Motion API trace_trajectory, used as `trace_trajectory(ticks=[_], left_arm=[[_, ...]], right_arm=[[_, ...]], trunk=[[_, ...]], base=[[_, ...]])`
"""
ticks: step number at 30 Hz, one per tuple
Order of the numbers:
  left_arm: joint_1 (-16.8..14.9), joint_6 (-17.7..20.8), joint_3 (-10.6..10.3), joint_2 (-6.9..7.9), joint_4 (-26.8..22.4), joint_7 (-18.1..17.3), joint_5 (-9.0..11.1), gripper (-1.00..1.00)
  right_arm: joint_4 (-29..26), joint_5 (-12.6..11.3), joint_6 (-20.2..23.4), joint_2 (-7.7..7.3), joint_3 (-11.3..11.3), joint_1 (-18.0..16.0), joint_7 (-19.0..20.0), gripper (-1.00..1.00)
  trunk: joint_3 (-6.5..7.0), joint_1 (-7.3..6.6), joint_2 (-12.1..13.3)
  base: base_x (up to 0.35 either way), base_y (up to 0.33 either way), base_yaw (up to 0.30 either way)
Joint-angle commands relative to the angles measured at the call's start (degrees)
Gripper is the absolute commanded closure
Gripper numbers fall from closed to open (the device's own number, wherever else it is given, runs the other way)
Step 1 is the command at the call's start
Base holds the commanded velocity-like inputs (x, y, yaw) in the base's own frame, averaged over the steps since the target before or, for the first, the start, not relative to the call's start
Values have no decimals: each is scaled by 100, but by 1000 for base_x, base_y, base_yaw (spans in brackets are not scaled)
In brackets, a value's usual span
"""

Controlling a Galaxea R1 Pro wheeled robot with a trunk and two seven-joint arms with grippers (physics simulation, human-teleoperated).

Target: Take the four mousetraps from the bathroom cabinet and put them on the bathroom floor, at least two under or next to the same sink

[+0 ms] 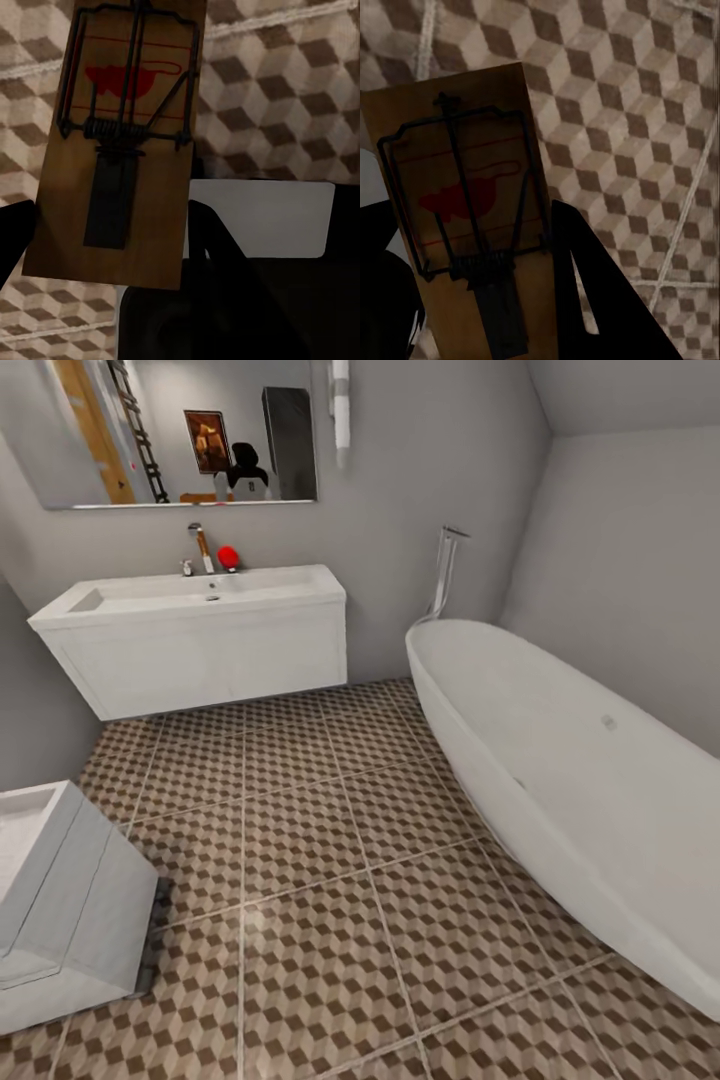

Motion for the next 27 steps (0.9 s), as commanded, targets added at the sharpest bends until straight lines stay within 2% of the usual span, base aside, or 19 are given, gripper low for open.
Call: trace_trajectory(ticks=[1,9,27], left_arm=[[-13,-45,-48,2,-28,33,20,100],[-13,-48,-48,2,-28,33,20,100],[-10,-45,-48,2,-19,33,20,100]], right_arm=[[9,-15,-27,1,16,-1,-18,100],[14,-33,-20,1,16,-4,1,100],[18,-28,-44,-29,16,-4,17,100]], trunk=[[-8,3,-2],[-27,3,-2],[92,3,-2]], base=[[335,0,269],[335,0,217],[335,0,4]])
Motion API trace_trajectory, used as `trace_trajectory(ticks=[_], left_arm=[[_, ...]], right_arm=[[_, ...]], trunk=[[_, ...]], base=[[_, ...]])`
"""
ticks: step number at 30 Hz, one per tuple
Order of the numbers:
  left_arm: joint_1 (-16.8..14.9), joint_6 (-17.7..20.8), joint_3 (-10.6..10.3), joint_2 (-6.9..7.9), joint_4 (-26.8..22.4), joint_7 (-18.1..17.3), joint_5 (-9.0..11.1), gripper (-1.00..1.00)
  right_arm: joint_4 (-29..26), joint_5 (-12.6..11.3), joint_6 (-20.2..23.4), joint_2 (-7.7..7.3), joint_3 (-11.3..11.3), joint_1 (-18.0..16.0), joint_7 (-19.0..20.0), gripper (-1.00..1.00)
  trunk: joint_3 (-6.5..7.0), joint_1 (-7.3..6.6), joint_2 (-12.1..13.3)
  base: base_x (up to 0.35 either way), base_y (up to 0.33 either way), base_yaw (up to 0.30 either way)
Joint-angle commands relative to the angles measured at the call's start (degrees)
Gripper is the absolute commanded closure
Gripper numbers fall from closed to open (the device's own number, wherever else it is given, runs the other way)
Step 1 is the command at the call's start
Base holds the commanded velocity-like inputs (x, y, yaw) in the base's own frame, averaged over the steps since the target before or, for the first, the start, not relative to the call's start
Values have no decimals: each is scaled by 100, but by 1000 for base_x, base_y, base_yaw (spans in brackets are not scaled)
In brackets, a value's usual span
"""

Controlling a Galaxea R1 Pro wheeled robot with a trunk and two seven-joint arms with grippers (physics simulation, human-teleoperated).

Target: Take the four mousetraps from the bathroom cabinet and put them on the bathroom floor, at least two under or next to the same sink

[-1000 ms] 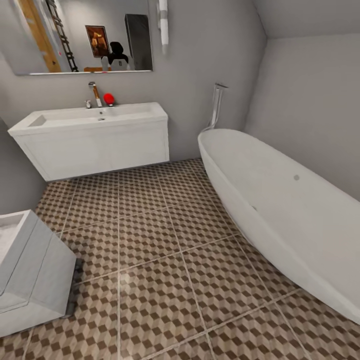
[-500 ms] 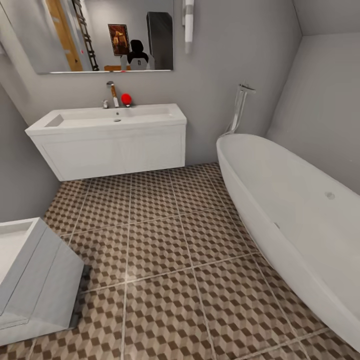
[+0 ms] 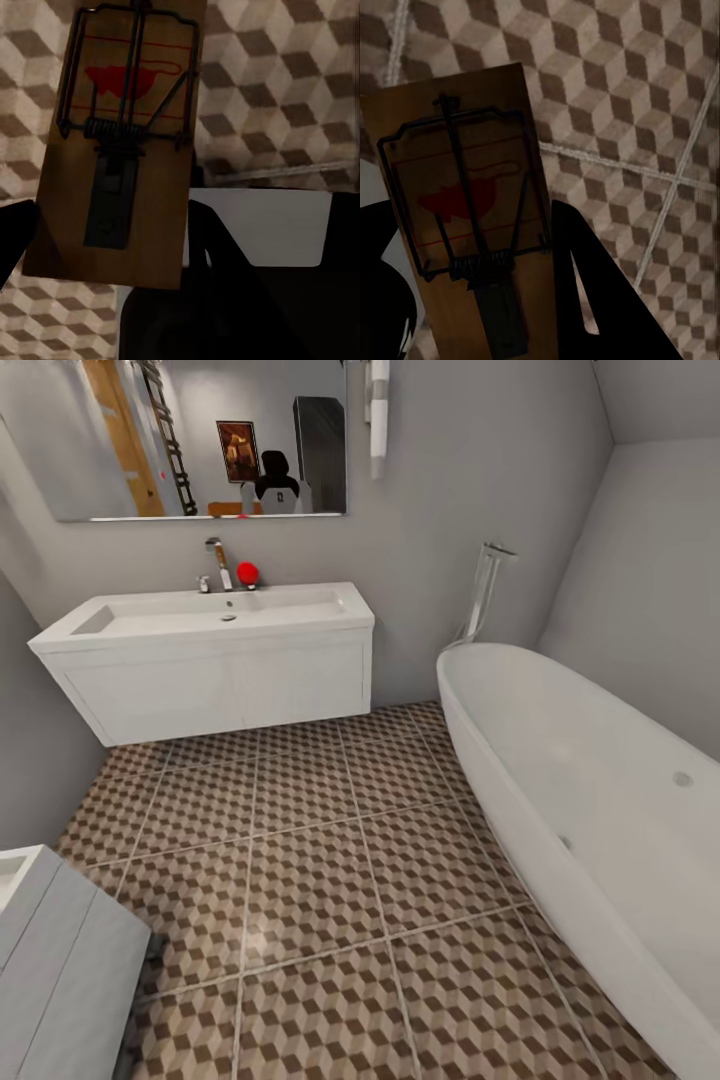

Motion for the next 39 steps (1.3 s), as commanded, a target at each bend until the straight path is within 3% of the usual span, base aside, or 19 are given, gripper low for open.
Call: trace_trajectory(ticks=[1,23,39], left_arm=[[-12,-48,-48,3,-27,31,21,100],[-16,-48,-48,3,19,49,21,100],[-16,-56,-48,3,16,58,21,100]], right_arm=[[10,-12,-25,3,18,-4,-17,100],[-16,-12,-25,19,9,-4,-21,100],[-1,-12,-143,31,9,-3,-52,100]], trunk=[[5,3,-2],[73,3,-2],[190,3,-2]], base=[[335,0,0],[335,0,5],[335,0,187]])
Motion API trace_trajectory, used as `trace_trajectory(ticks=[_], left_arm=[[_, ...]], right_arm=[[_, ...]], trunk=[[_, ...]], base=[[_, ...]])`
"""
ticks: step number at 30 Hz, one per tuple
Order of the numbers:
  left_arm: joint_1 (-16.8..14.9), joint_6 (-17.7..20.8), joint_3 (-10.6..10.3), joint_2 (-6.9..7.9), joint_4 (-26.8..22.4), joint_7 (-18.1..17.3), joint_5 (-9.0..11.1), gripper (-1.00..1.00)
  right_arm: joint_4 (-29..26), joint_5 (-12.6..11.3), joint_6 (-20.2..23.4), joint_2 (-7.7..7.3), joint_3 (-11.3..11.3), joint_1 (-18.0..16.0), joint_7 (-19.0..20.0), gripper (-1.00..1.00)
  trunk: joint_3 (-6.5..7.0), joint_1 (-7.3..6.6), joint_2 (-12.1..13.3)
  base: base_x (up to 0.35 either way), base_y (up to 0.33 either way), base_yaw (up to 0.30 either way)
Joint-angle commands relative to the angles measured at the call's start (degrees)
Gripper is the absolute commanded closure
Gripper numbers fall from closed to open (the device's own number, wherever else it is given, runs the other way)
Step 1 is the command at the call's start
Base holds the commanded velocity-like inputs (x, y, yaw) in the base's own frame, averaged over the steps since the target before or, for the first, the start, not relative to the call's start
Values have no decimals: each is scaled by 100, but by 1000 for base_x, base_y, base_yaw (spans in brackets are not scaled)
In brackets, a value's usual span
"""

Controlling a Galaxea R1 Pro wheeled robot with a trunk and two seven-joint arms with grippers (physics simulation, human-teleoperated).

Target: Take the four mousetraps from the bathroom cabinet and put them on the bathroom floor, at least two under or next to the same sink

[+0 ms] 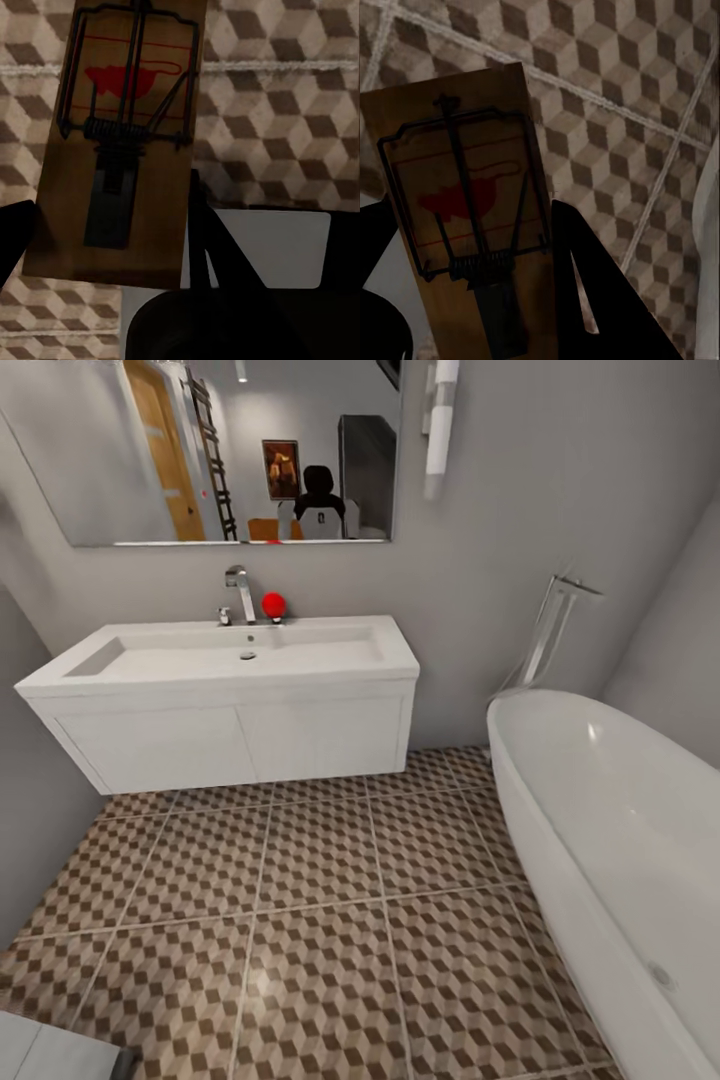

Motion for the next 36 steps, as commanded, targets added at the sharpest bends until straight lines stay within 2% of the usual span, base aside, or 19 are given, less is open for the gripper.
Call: trace_trajectory(ticks=[1,12,32,36], left_arm=[[-12,-46,-48,2,-28,33,20,100],[-12,-46,-47,2,-28,33,26,100],[-12,-46,-44,8,-19,42,29,100],[-13,-46,-47,89,-18,42,29,100]], right_arm=[[10,-12,-27,1,18,-3,-17,100],[12,-15,-26,-10,18,-4,-13,100],[3,-11,-13,14,27,-2,17,100],[0,-12,-13,12,27,-3,17,100]], trunk=[[1,3,-2],[54,3,-2],[57,3,-2],[57,3,-2]], base=[[335,0,235],[335,0,220],[335,0,9],[336,0,0]])
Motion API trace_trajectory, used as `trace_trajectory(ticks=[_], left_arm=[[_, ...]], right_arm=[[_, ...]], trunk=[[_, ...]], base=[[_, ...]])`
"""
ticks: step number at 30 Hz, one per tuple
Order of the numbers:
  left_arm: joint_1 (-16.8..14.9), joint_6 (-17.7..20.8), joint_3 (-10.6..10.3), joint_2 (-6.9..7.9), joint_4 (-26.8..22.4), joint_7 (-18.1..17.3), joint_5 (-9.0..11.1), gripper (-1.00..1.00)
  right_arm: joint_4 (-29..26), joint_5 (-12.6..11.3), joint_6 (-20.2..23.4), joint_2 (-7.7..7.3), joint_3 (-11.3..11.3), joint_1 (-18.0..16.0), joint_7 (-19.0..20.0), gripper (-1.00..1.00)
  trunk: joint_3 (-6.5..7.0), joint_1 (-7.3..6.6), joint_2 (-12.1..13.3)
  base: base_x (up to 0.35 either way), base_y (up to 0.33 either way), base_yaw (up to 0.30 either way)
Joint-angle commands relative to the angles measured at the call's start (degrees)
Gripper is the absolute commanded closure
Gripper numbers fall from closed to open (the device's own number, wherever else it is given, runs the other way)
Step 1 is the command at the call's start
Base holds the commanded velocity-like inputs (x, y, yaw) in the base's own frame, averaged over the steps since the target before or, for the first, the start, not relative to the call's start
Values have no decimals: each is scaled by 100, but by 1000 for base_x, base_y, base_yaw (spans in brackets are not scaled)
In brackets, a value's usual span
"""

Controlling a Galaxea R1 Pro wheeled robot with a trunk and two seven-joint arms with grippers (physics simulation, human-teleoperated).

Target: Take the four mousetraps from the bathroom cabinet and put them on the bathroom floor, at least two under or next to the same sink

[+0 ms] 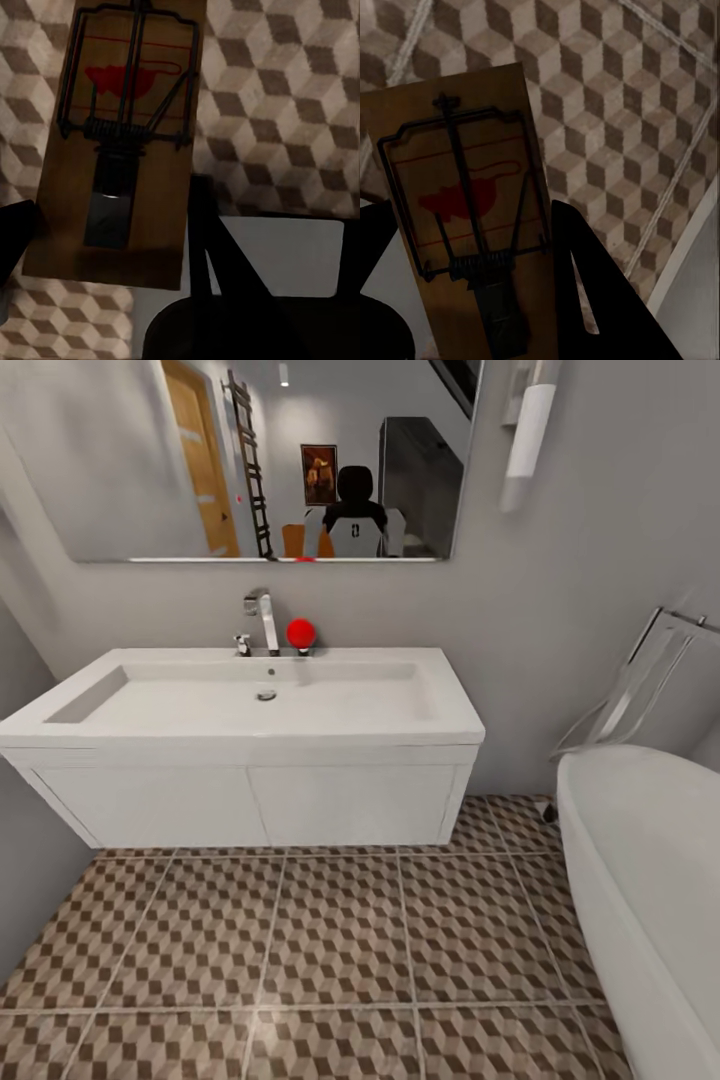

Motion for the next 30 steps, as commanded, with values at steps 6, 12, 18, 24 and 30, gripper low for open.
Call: trace_trajectory(ticks=[6,12,18,24,30], left_arm=[[-11,-47,-45,51,-24,32,27,100],[-10,-55,-40,96,-20,32,35,100],[-9,-67,-47,87,-38,27,26,100],[-11,-60,-42,25,-50,23,19,100],[-8,-53,-35,-16,-41,-2,10,100]], right_arm=[[11,-12,-23,2,19,-4,-18,100],[11,-12,-23,-1,19,-4,-18,100],[19,-6,-16,6,19,-4,-13,100],[-3,-19,32,159,10,-4,-15,100],[-20,-55,418,337,-13,-10,-35,100]], trunk=[[-5,3,-2],[-5,3,-2],[-5,3,-2],[-5,3,-2],[-5,3,-2]], base=[[336,0,0],[336,0,0],[298,51,0],[40,11,0],[2,0,0]])
